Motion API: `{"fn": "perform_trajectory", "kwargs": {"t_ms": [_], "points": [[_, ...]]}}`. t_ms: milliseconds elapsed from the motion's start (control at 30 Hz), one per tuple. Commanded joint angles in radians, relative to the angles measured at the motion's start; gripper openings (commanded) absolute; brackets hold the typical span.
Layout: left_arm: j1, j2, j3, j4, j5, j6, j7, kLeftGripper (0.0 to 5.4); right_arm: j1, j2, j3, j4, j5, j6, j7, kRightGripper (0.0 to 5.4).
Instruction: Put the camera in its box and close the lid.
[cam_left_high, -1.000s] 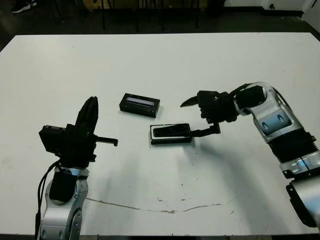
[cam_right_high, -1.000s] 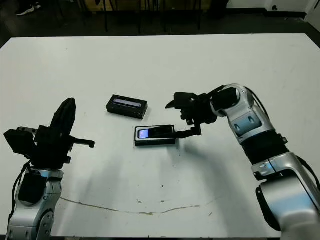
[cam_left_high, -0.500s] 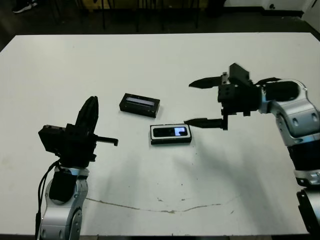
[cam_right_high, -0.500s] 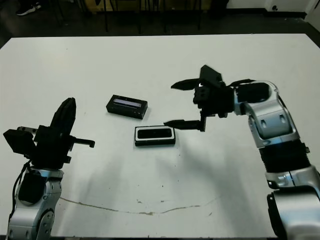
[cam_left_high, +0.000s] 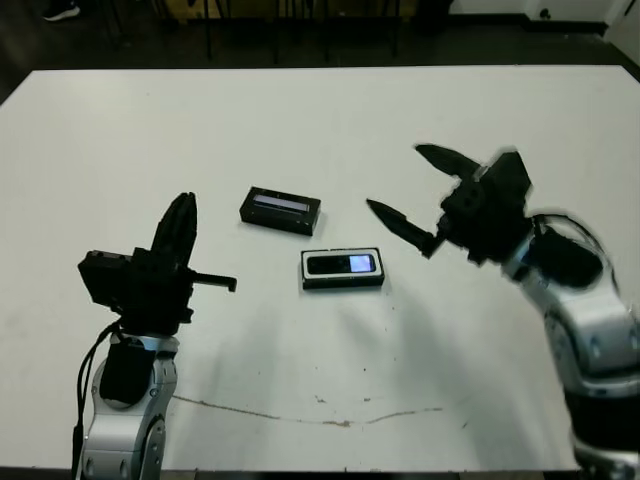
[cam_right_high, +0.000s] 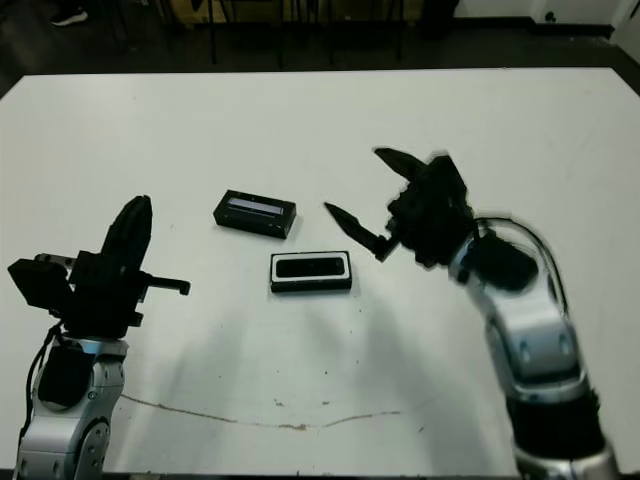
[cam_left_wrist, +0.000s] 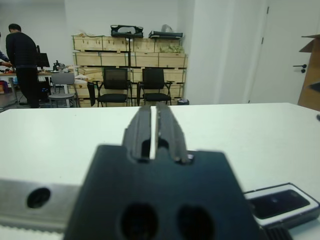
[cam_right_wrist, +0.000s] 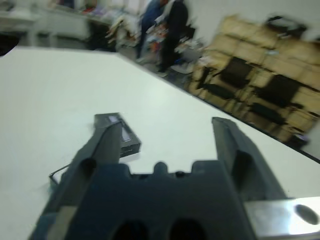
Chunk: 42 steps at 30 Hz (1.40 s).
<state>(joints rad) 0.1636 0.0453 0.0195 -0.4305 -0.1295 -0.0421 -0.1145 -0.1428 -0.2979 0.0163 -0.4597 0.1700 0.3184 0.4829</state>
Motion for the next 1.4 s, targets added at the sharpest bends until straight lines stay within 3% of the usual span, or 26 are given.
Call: {"fn": "perform_trajectory", "kwargs": {"t_ms": [33, 167, 267, 433, 500, 600, 800, 933, 1133, 1267, 1400], "points": [[0.013, 0.010, 0.013, 0.022, -0.011, 0.008, -0.007, 0.00, 0.130, 0.053, -0.019, -0.025, -0.004, -0.066, -0.076, 3.25], [-0.004, 0.033, 0.024, 0.015, -0.014, 0.019, -0.020, 0.00, 0.242, 0.104, -0.013, -0.039, -0.025, -0.150, -0.149, 2.54], [-0.092, 0.104, 0.061, 0.005, -0.017, 0.076, -0.054, 0.00, 0.298, 0.121, -0.025, -0.045, -0.015, -0.187, -0.169, 2.00], [-0.445, 0.353, 0.069, 0.132, -0.031, 0.293, -0.243, 0.00, 0.352, 0.116, -0.052, -0.071, 0.007, -0.205, -0.176, 1.05], [-0.644, 0.438, 0.008, 0.287, -0.040, 0.352, -0.400, 0.00, 0.363, 0.118, -0.062, -0.082, 0.023, -0.207, -0.178, 0.69], [-0.884, 0.481, -0.097, 0.532, -0.003, 0.364, -0.582, 0.00, 0.372, 0.115, -0.069, -0.096, 0.036, -0.201, -0.179, 0.13], [-1.265, 0.403, -0.301, 1.091, 0.186, 0.238, -0.748, 0.00, 0.379, 0.113, -0.073, -0.110, 0.058, -0.201, -0.172, 0.01], [-1.390, 0.305, -0.349, 1.374, 0.262, 0.205, -0.726, 0.00, 0.383, 0.105, -0.077, -0.112, 0.065, -0.215, -0.161, 0.01], [-1.451, 0.192, -0.399, 1.636, 0.376, 0.139, -0.632, 0.00, 0.415, 0.114, -0.082, -0.138, 0.098, -0.204, -0.175, 0.01], [-1.439, 0.153, -0.401, 1.711, 0.424, 0.126, -0.579, 0.00, 0.456, 0.119, -0.077, -0.178, 0.104, -0.179, -0.206, 0.01], [-1.401, 0.135, -0.434, 1.741, 0.490, 0.086, -0.519, 0.00, 0.484, 0.127, -0.078, -0.162, 0.118, -0.210, -0.204, 0.01]]}}
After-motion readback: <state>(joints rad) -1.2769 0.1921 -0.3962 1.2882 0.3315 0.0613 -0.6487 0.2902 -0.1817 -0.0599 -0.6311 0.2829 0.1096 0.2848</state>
